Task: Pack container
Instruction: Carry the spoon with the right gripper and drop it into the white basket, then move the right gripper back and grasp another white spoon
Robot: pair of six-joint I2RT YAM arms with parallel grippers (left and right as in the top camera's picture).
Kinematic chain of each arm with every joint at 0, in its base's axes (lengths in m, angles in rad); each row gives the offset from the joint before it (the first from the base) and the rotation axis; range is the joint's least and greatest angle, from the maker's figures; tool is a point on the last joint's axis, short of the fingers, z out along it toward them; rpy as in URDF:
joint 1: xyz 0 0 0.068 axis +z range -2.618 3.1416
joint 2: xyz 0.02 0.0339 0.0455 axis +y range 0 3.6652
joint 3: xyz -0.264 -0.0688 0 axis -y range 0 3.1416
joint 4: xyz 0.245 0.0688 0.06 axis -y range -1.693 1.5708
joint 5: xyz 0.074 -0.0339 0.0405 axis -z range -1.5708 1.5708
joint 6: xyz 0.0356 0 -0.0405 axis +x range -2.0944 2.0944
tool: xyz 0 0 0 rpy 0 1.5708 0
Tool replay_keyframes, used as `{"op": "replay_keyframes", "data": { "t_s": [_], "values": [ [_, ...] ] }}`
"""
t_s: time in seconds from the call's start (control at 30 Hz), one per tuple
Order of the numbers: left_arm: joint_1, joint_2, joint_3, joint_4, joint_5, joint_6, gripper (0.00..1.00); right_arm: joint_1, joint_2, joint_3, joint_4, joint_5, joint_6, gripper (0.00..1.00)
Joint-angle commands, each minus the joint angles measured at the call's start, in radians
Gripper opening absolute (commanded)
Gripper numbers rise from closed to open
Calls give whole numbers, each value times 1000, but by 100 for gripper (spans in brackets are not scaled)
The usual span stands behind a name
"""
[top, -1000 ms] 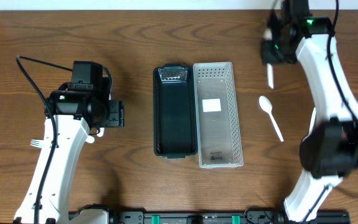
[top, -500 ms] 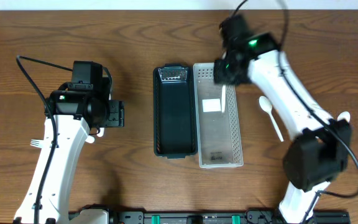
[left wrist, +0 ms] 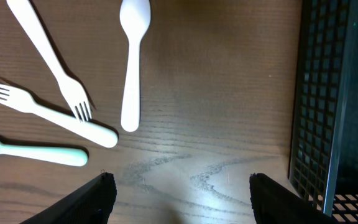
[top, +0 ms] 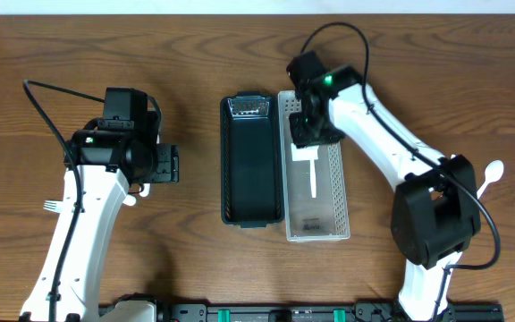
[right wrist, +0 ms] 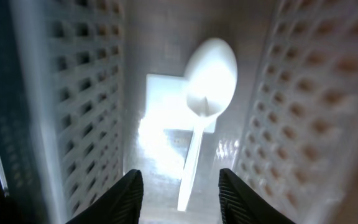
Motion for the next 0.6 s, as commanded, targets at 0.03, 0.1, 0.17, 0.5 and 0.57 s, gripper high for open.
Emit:
{"op": "replay_keyframes", "data": {
  "t_s": [0.03, 0.1, 0.17, 0.5, 0.57],
  "values": [
    [-1, 5, 19, -3, -12, 6, 72, -68, -90, 200, -74, 117, -132, 62],
    [-1, 5, 19, -3, -12, 6, 72, -113, -123, 265, -98, 153, -182, 83],
    [-1, 5, 19, -3, -12, 6, 73, -168, -157, 305, -118, 153, -248, 95],
    [-1, 5, 19, -2, -12, 6, 98, -390, -348, 304, -306, 138, -276, 99],
    [-1, 5, 19, -2, -13, 6, 98, -393, -388, 292, -343, 145, -275, 99]
  ]
}}
